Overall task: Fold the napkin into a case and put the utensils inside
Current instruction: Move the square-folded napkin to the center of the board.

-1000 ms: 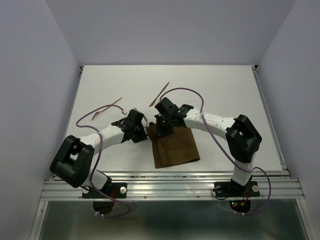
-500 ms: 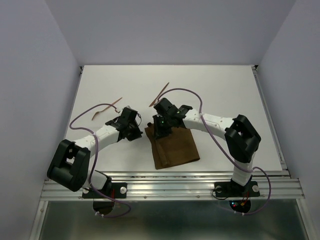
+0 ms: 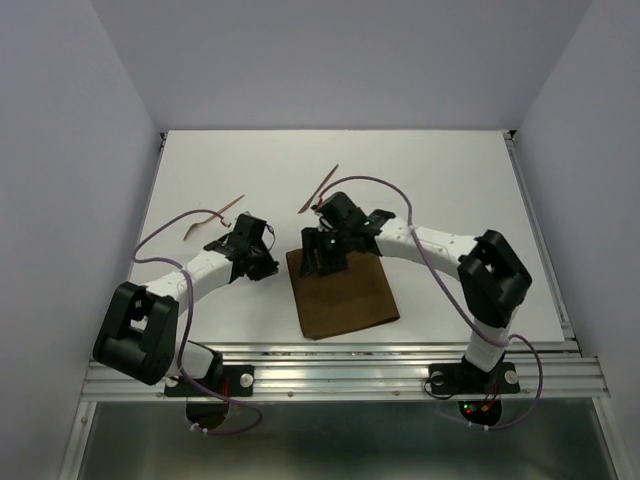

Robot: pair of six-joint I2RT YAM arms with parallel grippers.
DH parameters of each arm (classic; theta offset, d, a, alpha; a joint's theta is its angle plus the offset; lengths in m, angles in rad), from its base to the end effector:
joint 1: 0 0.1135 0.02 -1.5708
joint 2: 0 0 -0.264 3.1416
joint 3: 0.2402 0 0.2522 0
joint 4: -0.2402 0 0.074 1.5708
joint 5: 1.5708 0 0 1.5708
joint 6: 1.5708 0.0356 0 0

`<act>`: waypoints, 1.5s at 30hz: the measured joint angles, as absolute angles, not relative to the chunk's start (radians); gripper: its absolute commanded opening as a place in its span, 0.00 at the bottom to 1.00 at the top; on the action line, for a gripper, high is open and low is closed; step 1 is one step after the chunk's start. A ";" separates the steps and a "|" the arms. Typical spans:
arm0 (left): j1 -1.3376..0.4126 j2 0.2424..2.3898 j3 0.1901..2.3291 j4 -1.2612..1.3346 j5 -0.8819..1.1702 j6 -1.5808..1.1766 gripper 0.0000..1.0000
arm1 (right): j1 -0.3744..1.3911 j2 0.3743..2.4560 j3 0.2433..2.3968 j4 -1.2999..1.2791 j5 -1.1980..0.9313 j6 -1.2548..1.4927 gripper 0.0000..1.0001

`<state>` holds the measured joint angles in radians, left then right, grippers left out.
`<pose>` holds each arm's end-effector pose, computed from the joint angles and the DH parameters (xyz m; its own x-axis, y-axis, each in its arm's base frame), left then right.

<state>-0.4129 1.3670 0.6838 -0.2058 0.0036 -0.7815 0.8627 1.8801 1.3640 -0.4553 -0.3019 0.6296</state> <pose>0.2413 -0.1059 0.1788 -0.7889 -0.4233 -0.4454 -0.2146 0.8690 -0.4459 0.2547 0.3137 0.2071 -0.9253 -0.2163 -0.3114 -0.3582 0.7682 0.5306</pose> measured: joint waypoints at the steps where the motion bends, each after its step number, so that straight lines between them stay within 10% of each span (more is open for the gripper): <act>1: -0.410 1.358 0.678 -0.206 0.008 -0.784 0.27 | 0.833 1.831 1.333 -0.452 -0.296 0.628 0.60; 9: -0.434 1.335 0.676 -0.159 0.068 -0.795 0.72 | 0.509 1.566 1.172 -0.466 -0.202 0.606 0.56; 14: -0.458 1.336 0.676 -0.123 0.088 -0.794 0.75 | 0.490 1.539 1.090 -0.494 -0.167 0.586 0.56; 20: -0.458 1.386 0.676 -0.068 0.104 -0.794 0.64 | 0.482 1.518 0.997 -0.542 -0.138 0.579 0.51; 29: -0.458 1.518 0.710 -0.026 0.111 -0.789 0.02 | 0.479 1.538 1.029 -0.550 -0.138 0.569 0.33; 45: -0.457 1.551 0.719 0.011 0.128 -0.762 0.00 | 0.479 1.843 1.234 -0.416 -0.138 0.617 0.17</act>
<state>-0.4572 1.5513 0.7193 0.0109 0.1276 -0.7624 0.4786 1.8427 1.2335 -0.4156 -0.1379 0.6167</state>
